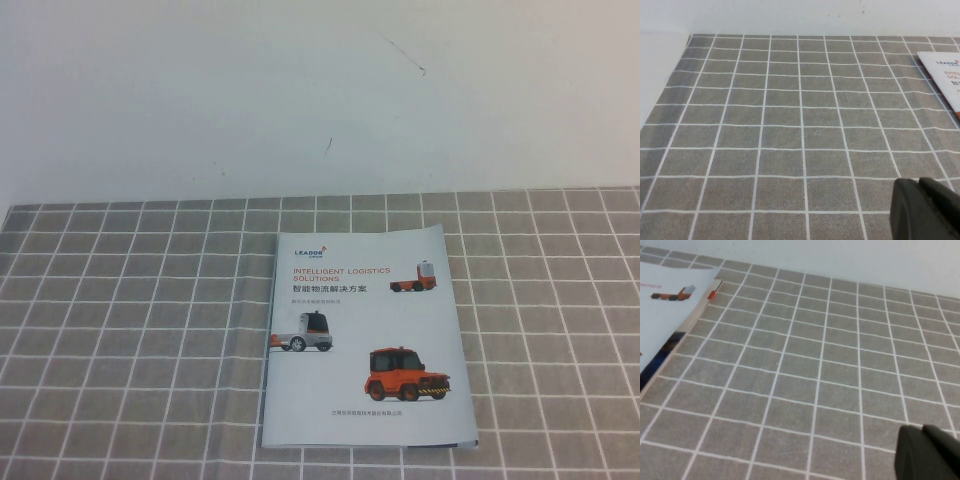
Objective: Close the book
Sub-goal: 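Close the open booklet and leave it lying on the table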
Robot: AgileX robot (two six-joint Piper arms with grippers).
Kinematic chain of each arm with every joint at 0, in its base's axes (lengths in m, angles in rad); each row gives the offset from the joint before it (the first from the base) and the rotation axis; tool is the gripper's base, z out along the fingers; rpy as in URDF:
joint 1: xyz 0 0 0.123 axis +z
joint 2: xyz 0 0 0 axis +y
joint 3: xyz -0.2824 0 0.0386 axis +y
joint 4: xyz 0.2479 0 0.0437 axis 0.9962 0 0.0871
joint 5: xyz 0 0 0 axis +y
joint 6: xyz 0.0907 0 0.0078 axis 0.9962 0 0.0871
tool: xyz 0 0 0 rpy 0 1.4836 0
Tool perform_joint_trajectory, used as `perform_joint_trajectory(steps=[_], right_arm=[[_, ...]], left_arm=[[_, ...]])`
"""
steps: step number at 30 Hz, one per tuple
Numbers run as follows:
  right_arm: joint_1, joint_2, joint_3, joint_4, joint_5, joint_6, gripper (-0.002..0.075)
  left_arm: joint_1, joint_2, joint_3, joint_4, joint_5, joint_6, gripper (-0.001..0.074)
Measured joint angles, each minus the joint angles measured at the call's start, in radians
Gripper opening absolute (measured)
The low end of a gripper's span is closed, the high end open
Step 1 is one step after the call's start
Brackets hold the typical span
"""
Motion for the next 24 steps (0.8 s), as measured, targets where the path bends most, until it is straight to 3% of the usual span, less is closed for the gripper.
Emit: perform_joint_trajectory(steps=[7,15,24], right_arm=[[-0.007,0.000,0.000,0.010,-0.002,0.012,-0.0003],[-0.091,0.000,0.000,0.012,-0.004,0.041,-0.0003],[-0.097,0.000,0.000,0.012,-0.006,0.041,-0.0003]], left_arm=[[0.000,0.000,0.000,0.000,0.000,0.000,-0.0004],[0.000,0.000,0.000,0.000,0.002,0.000,-0.0004],[0.000,0.000,0.000,0.000,0.002,0.000,-0.0004]])
